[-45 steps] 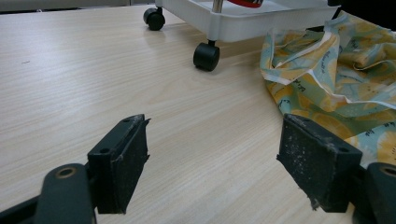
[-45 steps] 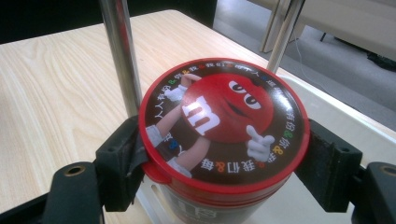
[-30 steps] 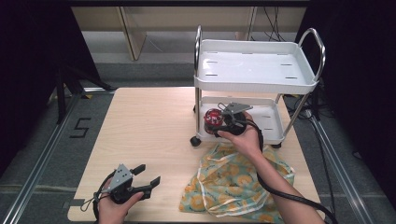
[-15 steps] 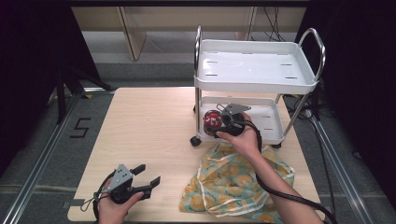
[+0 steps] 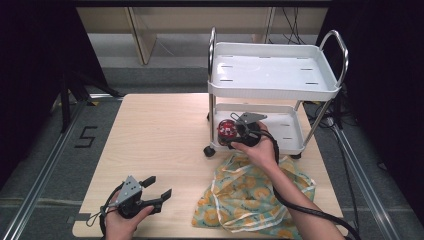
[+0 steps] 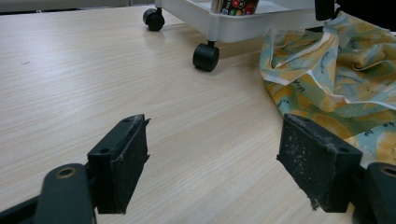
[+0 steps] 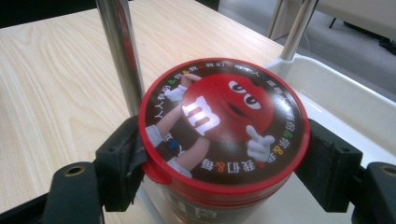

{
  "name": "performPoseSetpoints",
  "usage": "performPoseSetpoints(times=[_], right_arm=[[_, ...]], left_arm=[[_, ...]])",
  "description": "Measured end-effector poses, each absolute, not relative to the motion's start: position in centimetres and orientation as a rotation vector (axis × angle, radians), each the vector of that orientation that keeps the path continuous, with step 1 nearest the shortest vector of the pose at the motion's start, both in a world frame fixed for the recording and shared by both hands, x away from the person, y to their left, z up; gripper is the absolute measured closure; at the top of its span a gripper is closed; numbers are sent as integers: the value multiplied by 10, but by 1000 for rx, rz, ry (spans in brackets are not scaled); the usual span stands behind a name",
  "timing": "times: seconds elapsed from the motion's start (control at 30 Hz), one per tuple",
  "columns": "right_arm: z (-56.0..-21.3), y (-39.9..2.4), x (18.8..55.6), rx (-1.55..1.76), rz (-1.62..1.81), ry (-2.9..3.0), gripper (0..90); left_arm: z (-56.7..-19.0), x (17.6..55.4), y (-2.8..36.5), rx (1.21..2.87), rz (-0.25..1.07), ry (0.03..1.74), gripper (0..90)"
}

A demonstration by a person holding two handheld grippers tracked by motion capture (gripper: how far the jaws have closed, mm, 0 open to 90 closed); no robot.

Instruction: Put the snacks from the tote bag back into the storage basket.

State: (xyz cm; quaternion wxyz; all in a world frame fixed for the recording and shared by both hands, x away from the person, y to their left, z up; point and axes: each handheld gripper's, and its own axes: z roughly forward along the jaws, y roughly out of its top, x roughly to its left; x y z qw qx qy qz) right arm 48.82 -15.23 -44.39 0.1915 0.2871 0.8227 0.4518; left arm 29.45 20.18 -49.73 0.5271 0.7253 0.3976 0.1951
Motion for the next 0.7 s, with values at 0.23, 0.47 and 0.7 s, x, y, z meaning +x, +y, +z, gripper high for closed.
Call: performPoseSetpoints(times=[0.23, 0.47, 0.7], right_arm=[[-448, -152, 490, 812, 1261, 2318, 262], [-450, -153, 489, 834, 1249, 2333, 262], [-454, -153, 490, 830, 1229, 2338, 261]], left_arm=[[-497, 295, 202, 1733, 466, 949, 234], [-497, 295, 202, 1737, 466, 948, 234], [-497, 294, 203, 1747, 469, 944, 234]])
